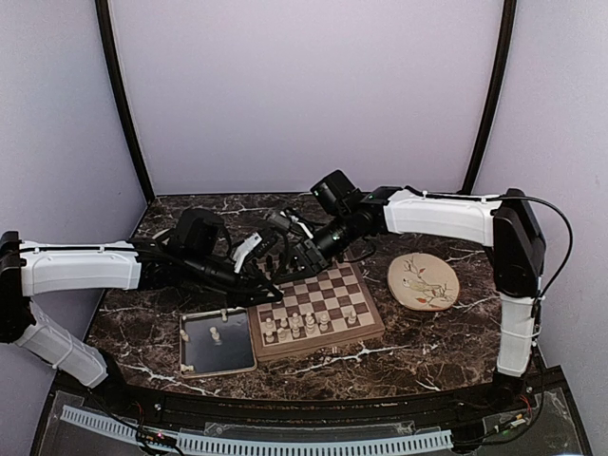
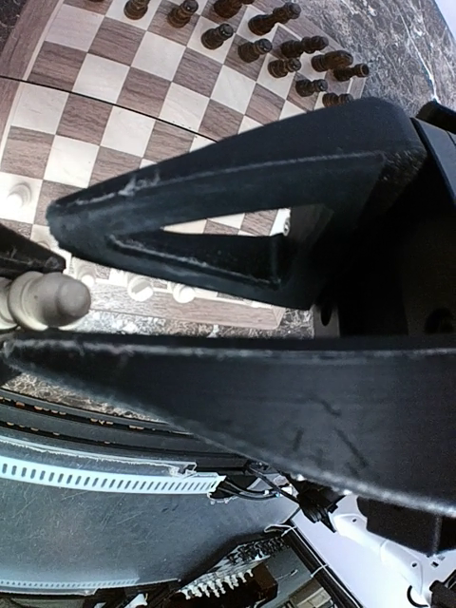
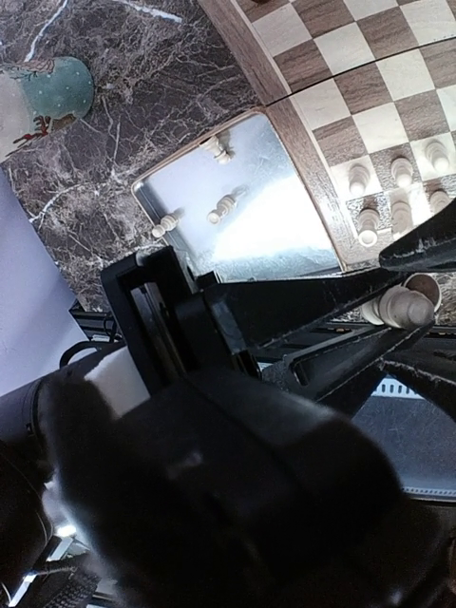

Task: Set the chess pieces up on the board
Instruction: Pass from the left arm to the right, then place the bishop on f1.

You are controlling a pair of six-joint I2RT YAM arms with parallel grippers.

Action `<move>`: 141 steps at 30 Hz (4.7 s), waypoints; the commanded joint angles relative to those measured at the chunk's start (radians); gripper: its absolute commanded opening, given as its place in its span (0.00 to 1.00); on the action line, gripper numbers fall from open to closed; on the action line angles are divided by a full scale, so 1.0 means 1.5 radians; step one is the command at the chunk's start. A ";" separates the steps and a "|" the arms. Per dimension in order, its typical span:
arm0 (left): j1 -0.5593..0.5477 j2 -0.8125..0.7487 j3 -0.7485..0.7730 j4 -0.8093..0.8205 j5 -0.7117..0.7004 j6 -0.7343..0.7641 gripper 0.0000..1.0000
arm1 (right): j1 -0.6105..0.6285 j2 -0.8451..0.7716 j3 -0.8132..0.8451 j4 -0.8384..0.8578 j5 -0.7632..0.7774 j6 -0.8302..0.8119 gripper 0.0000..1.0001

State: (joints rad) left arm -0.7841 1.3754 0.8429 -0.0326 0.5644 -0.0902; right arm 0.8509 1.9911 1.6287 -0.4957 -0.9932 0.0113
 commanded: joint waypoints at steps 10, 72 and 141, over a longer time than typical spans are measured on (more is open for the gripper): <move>-0.005 0.008 0.016 0.010 -0.008 -0.007 0.11 | 0.012 0.013 -0.001 -0.013 0.026 -0.020 0.18; -0.014 0.192 0.120 -0.021 -0.204 0.029 0.34 | -0.191 -0.066 -0.147 0.089 0.094 -0.016 0.01; 0.109 0.044 0.175 -0.036 -0.269 0.080 0.47 | 0.065 -0.191 -0.339 -0.010 0.509 -0.385 0.03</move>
State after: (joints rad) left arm -0.6209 1.4582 1.1091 -0.0914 0.1596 0.0162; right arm 0.9363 1.6928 1.1194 -0.5232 -0.2264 -0.5697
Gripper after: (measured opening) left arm 0.469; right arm 0.089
